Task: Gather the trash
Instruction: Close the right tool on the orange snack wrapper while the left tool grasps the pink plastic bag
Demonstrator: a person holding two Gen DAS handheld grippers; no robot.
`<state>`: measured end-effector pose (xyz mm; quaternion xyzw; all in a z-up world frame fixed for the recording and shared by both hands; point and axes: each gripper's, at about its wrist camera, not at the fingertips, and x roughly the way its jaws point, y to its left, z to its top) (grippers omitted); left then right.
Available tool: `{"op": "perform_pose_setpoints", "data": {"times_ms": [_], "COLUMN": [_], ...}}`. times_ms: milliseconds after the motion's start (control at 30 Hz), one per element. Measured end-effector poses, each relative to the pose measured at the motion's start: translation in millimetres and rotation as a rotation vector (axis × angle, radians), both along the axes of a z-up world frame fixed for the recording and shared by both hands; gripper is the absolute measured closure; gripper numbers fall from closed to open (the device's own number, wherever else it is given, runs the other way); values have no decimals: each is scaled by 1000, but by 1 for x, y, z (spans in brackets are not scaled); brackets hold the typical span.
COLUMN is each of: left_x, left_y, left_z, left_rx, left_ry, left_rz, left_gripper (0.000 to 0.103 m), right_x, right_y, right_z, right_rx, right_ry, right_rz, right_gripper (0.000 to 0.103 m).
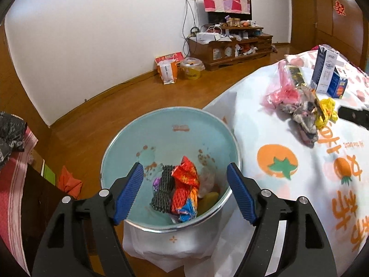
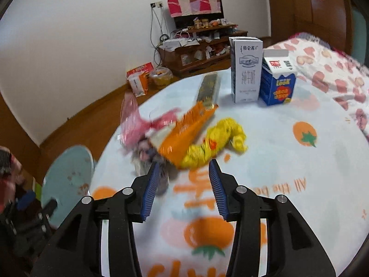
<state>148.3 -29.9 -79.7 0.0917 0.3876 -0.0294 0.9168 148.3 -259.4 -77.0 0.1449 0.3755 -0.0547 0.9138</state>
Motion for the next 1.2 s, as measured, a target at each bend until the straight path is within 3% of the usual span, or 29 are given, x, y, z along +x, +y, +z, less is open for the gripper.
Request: {"op": "perform_pose_setpoints", "data": {"times_ms": [100, 300, 367, 467, 533, 633, 833, 1067, 1133, 1200], "left_x": [3, 13, 15, 19, 21, 24, 33, 51, 56, 61], "left_y": [-1, 2, 4, 5, 4, -4, -28, -63, -72, -88], "left_z": [6, 10, 8, 5, 3, 3, 7, 11, 9, 8], "left_rx": [-6, -6, -4, 0, 1, -1, -3, -43, -43, -32], "left_ry": [-11, -13, -10, -3, 0, 1, -12, -12, -13, -20], "left_rz": [7, 29, 34, 39, 40, 27, -20, -100, -115, -140], "left_gripper": [30, 30, 30, 30, 30, 30, 30, 30, 30, 30], "right_x": [21, 73, 84, 86, 83, 75, 48, 4, -7, -18], "right_y": [-6, -6, -8, -9, -9, -5, -17, -42, -58, -85], "right_z": [4, -17, -31, -36, -34, -26, -5, 6, 0, -9], "right_rx": [65, 102, 152, 180, 159, 109, 34, -149, -157, -94], "right_ry": [-2, 98, 149, 155, 141, 117, 37, -22, 0, 46], "right_rz": [-23, -64, -64, -44, -31, 12, 15, 29, 3, -36], "right_gripper": [47, 47, 49, 60, 75, 87, 89, 88, 87, 87]}}
